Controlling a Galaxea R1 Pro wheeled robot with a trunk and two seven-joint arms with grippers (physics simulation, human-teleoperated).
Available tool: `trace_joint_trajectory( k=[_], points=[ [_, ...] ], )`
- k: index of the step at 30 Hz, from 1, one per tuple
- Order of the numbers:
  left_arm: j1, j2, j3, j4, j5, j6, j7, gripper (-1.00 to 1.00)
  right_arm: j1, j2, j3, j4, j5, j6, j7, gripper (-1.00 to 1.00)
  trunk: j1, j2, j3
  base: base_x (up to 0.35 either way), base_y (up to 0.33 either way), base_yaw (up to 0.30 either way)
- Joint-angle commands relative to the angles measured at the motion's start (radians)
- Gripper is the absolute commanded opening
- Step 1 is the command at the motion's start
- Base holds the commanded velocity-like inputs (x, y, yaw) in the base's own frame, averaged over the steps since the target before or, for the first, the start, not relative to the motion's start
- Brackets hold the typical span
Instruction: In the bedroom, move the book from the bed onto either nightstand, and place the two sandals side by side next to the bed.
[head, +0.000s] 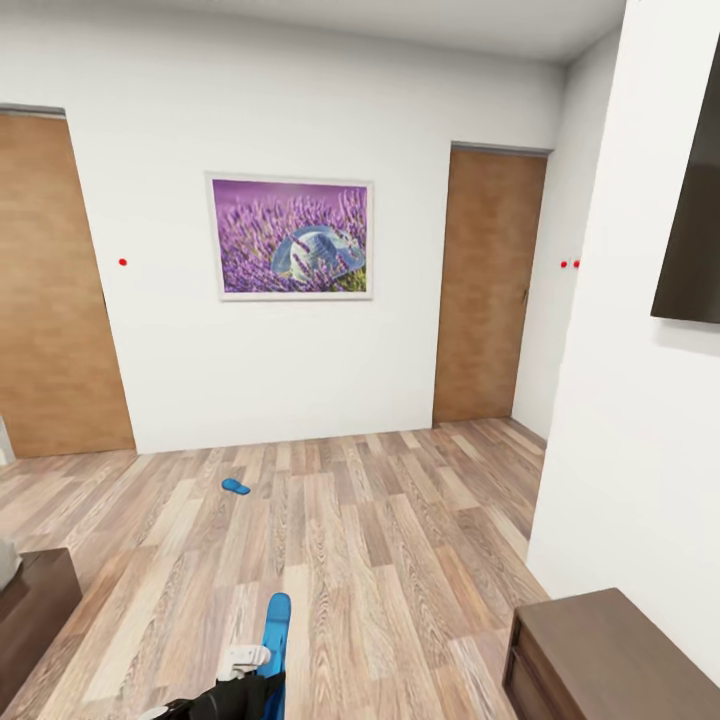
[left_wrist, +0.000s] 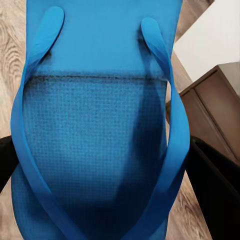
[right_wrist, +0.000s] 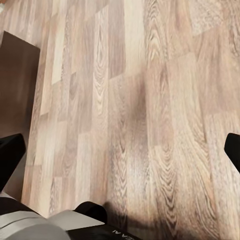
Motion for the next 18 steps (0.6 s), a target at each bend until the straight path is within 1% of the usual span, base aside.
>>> trace_joint_trajectory(
  k=[1, 6, 8, 15, 18],
  points=[
    [0.000, 0.000, 0.001, 0.000, 0.009, 0.009, -0.004, -1.00, 0.000, 0.000, -0.001, -0.001, -0.008, 0.009, 0.002, 1.00, -0.004, 0.007, 0.002, 0.000, 0.000, 0.022],
    [0.000, 0.000, 0.000, 0.000, 0.009, 0.008, -0.003, -1.00, 0.000, -0.001, -0.001, -0.001, -0.008, 0.009, 0.002, 1.00, -0.023, 0.042, 0.018, 0.000, 0.000, 0.016],
    [0.000, 0.000, 0.001, 0.000, 0.010, 0.008, -0.004, -1.00, 0.000, -0.001, -0.001, -0.001, -0.008, 0.009, 0.002, 1.00, -0.031, 0.056, 0.024, 0.000, 0.000, 0.136],
    [0.000, -0.001, -0.001, 0.000, 0.009, 0.007, -0.001, -1.00, 0.000, 0.000, -0.001, -0.001, -0.008, 0.009, 0.002, 1.00, -0.058, 0.105, 0.042, 0.000, 0.000, 0.226],
    [0.000, -0.001, -0.001, 0.000, 0.010, 0.007, 0.001, -1.00, 0.000, 0.002, -0.001, -0.001, -0.007, 0.009, 0.002, 1.00, -0.058, 0.105, 0.040, 0.000, 0.000, 0.261]
  ],
)
